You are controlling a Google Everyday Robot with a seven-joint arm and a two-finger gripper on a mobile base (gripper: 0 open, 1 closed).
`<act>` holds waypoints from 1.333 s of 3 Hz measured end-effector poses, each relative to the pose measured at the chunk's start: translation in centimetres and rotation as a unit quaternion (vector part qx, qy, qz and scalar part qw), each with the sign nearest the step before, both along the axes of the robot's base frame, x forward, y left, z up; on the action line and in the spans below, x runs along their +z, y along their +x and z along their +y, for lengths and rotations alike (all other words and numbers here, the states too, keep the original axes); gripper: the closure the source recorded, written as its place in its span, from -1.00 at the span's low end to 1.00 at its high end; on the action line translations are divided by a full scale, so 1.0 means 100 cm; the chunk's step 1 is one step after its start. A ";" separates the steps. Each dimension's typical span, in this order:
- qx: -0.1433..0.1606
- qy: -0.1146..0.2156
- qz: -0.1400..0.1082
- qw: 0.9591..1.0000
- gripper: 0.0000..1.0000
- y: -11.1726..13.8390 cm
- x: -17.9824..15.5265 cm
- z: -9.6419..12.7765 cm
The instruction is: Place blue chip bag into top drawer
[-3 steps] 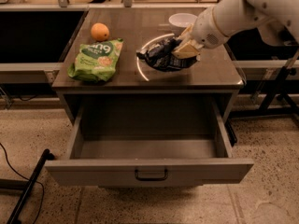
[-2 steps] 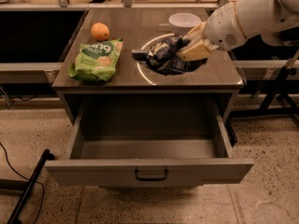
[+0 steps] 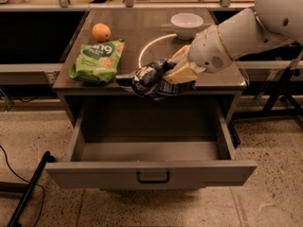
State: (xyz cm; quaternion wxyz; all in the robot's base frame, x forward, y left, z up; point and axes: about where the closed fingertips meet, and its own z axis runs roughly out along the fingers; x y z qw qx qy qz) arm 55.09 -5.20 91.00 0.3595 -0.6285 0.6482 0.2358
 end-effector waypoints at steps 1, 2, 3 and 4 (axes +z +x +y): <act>0.000 0.000 0.000 1.000 1.00 0.000 0.000 0.000; -0.002 -0.001 0.012 1.000 1.00 -0.008 -0.023 0.004; -0.017 -0.008 0.033 0.999 1.00 -0.022 -0.073 0.009; -0.036 -0.024 0.048 0.998 1.00 -0.031 -0.110 0.011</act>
Offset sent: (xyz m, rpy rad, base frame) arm -0.0324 0.0150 -0.0987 -0.0073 0.1018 -0.0256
